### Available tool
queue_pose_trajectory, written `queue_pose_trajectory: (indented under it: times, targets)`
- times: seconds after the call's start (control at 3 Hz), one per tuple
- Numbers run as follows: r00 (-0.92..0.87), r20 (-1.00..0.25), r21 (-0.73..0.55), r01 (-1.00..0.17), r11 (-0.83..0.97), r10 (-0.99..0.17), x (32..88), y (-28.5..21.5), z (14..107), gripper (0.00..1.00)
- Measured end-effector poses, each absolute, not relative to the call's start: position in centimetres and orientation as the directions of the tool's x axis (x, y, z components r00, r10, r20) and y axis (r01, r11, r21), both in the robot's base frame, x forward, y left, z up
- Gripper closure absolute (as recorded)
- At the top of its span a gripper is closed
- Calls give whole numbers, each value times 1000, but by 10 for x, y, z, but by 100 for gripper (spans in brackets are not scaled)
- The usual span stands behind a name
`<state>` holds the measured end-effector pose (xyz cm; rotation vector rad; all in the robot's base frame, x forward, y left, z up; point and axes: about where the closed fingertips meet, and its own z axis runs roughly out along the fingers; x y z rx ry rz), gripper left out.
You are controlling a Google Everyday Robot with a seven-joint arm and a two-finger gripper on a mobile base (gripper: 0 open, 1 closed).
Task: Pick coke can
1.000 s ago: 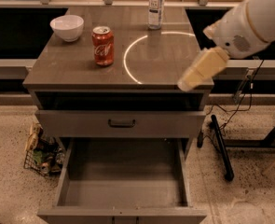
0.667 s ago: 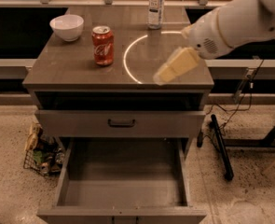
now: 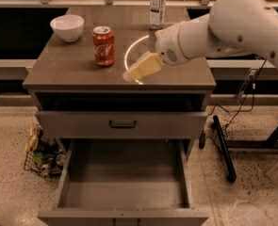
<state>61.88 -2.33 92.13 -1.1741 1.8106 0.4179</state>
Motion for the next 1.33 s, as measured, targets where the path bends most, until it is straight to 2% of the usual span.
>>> queue_pose_trajectory:
  times: [0.33,0.67,1.33]
  targets:
    - [-117,-848,-209,-821,530,-517,632,-23,932,0]
    - [-134,-867,-180,-813,554,-479,635,-8,920,0]
    - [-82,-945,-140,-775,616,-317,697,45,896,0]
